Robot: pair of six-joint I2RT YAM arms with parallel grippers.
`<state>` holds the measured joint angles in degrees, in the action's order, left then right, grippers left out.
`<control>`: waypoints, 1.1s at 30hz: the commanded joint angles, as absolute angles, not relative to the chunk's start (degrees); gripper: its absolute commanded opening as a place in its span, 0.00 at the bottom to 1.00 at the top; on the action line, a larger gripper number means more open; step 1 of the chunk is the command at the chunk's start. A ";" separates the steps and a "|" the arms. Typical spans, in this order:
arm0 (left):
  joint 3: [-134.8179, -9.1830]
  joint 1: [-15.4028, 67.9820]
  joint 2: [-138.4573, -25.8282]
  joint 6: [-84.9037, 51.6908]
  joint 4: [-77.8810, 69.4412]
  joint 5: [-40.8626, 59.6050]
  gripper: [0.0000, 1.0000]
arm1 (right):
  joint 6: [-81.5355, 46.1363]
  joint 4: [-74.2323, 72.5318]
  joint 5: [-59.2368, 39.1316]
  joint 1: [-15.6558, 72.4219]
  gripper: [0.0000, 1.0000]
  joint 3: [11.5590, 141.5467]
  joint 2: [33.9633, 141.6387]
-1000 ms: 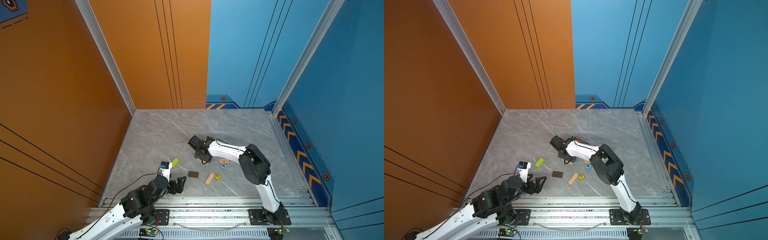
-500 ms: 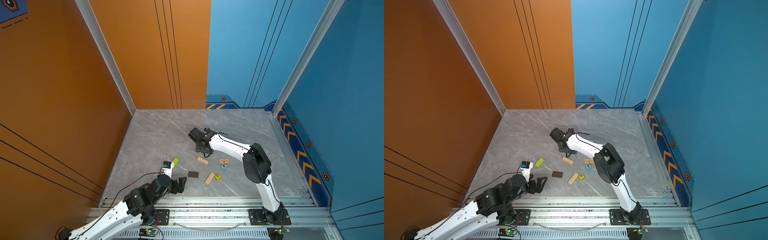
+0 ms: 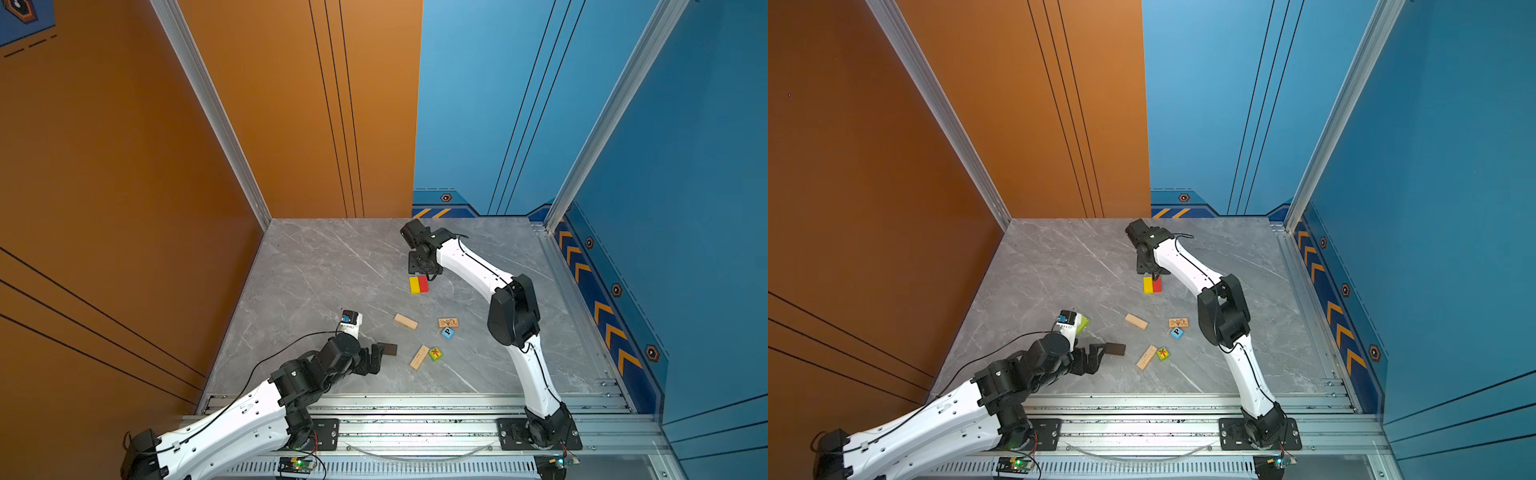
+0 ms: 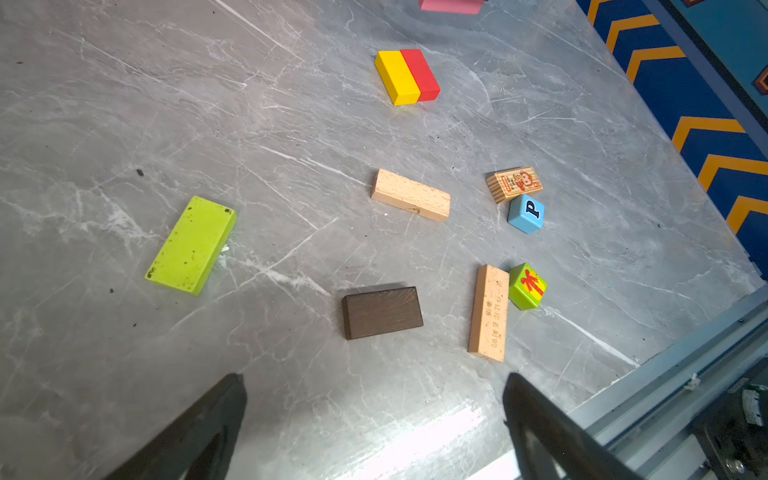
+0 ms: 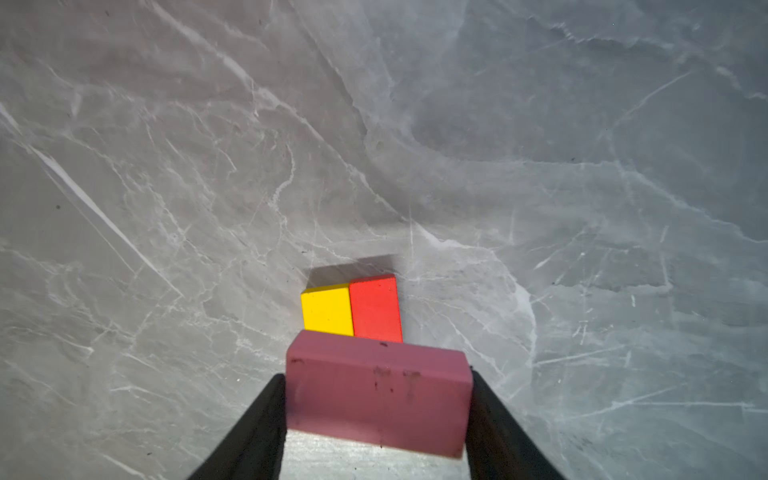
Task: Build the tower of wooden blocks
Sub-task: 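Lift the pink block and set it across the yellow and red blocks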
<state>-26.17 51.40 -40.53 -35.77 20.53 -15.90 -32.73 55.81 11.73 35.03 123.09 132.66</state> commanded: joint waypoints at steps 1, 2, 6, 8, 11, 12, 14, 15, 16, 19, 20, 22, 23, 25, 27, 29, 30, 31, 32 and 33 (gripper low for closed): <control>-28.29 49.86 -41.29 -34.18 19.34 -15.02 0.98 | -28.51 59.71 8.36 34.99 0.56 125.54 135.34; -28.34 49.46 -41.39 -34.15 19.42 -14.90 0.98 | -28.15 59.68 7.82 34.77 0.56 125.91 135.90; -28.32 47.70 -41.40 -34.20 19.46 -13.83 0.98 | -27.17 59.68 6.70 34.61 0.56 126.74 137.44; -28.37 46.65 -41.58 -34.03 19.57 -13.24 0.98 | -26.93 59.63 6.58 34.43 0.56 126.89 138.00; -28.52 45.39 -42.06 -33.84 19.75 -12.36 0.98 | -26.81 59.50 6.02 34.11 0.56 126.91 138.42; -28.53 45.03 -42.10 -33.75 19.77 -12.16 0.98 | -26.81 59.39 5.86 33.97 0.57 126.93 138.60; -28.48 44.44 -42.28 -33.75 19.69 -11.87 0.98 | -26.82 59.07 5.45 33.70 0.57 127.00 138.85; -28.50 44.23 -42.28 -33.80 19.61 -11.70 0.98 | -26.81 58.98 5.32 33.64 0.57 127.07 138.94; -28.63 44.03 -42.28 -33.79 19.47 -11.52 0.98 | -26.81 58.82 5.26 33.49 0.57 127.05 138.97; -28.73 43.61 -42.35 -33.80 19.56 -11.34 0.98 | -26.89 58.43 4.64 33.08 0.57 127.11 139.04; -28.78 43.49 -42.36 -33.85 19.62 -11.31 0.98 | -26.90 58.23 4.41 32.98 0.57 127.18 139.13; -28.83 43.24 -42.52 -33.75 19.60 -11.25 0.98 | -27.08 58.01 4.19 32.76 0.57 127.26 139.36; -28.83 43.11 -42.53 -33.77 19.67 -11.12 0.98 | -27.07 57.84 4.00 32.73 0.57 127.23 139.40; -28.91 42.96 -42.60 -33.80 19.68 -11.16 0.98 | -27.07 57.50 3.38 32.63 0.57 127.35 139.54; -28.90 42.76 -42.51 -33.80 19.73 -11.15 0.98 | -27.10 57.33 3.04 32.57 0.57 127.56 139.82; -28.99 42.55 -42.63 -33.74 19.63 -11.00 0.98 | -26.99 57.31 2.90 32.61 0.58 128.03 140.22; -29.00 42.54 -42.73 -33.74 19.63 -10.98 0.98 | -26.95 57.30 2.81 32.54 0.57 128.24 140.47; -28.94 42.45 -42.71 -33.66 19.69 -10.98 0.98 | -26.85 57.30 2.72 32.60 0.58 128.56 140.78; -29.06 42.37 -42.81 -33.67 19.69 -10.94 0.98 | -26.81 57.35 2.64 32.61 0.58 128.91 140.97; -29.01 42.25 -42.79 -33.66 19.69 -10.88 0.98 | -26.76 57.31 2.64 32.56 0.58 129.17 141.14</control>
